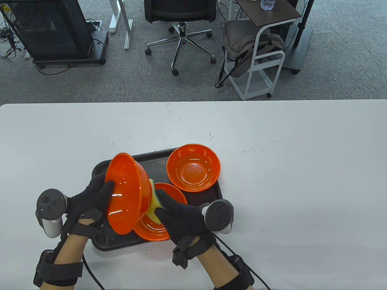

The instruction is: Wipe bowl with sponge

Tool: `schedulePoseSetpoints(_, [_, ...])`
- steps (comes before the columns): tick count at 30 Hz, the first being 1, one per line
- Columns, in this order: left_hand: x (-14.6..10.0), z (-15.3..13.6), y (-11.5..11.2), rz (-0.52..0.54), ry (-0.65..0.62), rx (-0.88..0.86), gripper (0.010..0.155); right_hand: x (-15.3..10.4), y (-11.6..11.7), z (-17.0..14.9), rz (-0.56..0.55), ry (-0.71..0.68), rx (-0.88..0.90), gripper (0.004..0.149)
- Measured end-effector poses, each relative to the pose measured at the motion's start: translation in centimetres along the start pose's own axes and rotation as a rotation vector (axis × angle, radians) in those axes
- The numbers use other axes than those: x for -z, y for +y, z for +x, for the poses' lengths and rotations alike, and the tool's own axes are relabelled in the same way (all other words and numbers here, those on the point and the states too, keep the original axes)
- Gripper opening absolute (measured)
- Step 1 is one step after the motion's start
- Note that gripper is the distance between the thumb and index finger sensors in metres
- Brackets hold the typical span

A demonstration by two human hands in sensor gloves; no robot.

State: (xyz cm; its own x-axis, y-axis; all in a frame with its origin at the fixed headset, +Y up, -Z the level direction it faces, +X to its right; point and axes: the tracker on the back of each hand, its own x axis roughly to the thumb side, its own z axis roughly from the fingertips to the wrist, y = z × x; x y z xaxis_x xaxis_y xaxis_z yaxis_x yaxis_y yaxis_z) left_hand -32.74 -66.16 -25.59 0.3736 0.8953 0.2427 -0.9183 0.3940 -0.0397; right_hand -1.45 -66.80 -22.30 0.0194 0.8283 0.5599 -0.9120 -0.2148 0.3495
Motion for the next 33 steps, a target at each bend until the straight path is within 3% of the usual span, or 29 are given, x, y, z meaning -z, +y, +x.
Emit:
schedulePoseSetpoints(5, [0.0,0.4,-1.2,-0.072,-0.046,-0.045,0.053,-0.1,0.0,-0.2,-0.012,0.02,-0.014,0.052])
schedulePoseSetpoints(10, [-0.1,0.9,-1.2,-0.045,-0.114,-0.075,0.053,-0.2,0.2,-0.8,0.035,0.056,-0.009,0.052])
schedulePoseSetpoints(15, [-0.1,0.9,-0.2,0.016,-0.099,-0.024,0.052,-0.1,0.8,-1.4,0.105,0.086,0.028,0.053])
schedulePoseSetpoints(20, [0.0,0.1,0.7,0.064,-0.044,0.008,0.052,-0.1,0.6,-1.5,0.088,0.099,0.023,0.053])
schedulePoseSetpoints(27, [-0.1,0.0,2.1,0.132,-0.028,0.2,0.052,-0.3,0.3,-1.4,0.079,0.134,-0.166,0.055])
schedulePoseSetpoints(33, [-0.1,-0.6,3.6,0.176,0.001,0.277,0.052,-0.3,-0.1,-1.2,0.06,0.113,-0.199,0.055])
